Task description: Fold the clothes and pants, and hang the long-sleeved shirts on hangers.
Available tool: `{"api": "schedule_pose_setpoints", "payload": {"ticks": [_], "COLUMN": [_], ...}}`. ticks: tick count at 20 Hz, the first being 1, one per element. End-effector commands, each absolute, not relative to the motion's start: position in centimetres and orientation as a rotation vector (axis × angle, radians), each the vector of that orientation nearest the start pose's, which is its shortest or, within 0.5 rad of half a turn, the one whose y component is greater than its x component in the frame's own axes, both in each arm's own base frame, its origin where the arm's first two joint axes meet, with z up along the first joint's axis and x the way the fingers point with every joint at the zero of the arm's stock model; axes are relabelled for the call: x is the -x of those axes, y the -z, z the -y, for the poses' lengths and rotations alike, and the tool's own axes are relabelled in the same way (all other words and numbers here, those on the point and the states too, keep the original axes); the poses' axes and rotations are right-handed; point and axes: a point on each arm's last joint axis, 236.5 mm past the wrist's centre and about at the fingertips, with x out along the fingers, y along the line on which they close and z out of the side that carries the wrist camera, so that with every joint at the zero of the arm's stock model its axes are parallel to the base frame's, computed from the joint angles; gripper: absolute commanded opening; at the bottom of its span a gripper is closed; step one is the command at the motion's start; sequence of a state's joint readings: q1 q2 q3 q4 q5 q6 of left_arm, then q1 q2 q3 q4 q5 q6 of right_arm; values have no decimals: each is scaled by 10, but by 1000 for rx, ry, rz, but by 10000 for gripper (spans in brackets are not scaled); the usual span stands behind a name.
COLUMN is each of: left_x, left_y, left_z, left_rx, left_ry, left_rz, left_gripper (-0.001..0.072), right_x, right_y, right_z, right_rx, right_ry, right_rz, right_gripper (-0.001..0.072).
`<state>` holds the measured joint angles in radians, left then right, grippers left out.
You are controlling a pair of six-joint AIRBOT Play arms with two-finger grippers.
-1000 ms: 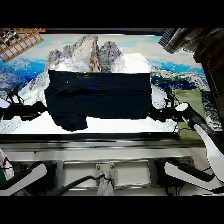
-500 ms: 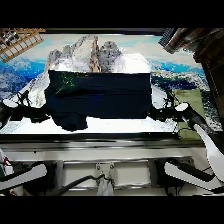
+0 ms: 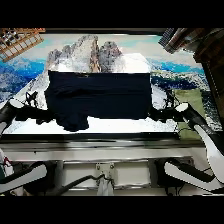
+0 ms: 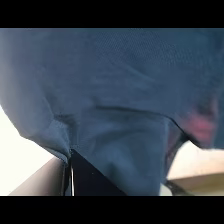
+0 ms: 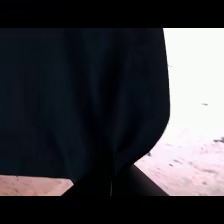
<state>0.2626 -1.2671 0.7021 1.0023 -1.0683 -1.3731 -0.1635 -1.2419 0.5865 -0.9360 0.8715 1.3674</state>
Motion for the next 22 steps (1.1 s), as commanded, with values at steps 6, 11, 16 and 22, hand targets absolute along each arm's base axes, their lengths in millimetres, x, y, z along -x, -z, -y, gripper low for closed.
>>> {"api": "schedule_pose_setpoints", "payload": {"ticks": [6, 11, 16, 22], "left_x": [-231, -204, -220, -295], "left_y": [0, -17, -21, -31], "left_z": [32, 38, 40, 19], "left_rx": [450, 388, 354, 370], "left_ry": [184, 159, 166, 92], "left_rz": [-1388, -1343, -1264, -1004], "left_gripper": [12, 12, 12, 11], "right_x": [-224, -206, -232, -314], "right_y": [71, 42, 32, 6], "right_z": [-33, -31, -35, -25], "right_rx": [-290, -233, -264, -263], "right_ry": [-166, -178, -172, -171], "right_rz": [-1506, -1469, -1353, -1233], "right_gripper": [25, 25, 25, 25]}}
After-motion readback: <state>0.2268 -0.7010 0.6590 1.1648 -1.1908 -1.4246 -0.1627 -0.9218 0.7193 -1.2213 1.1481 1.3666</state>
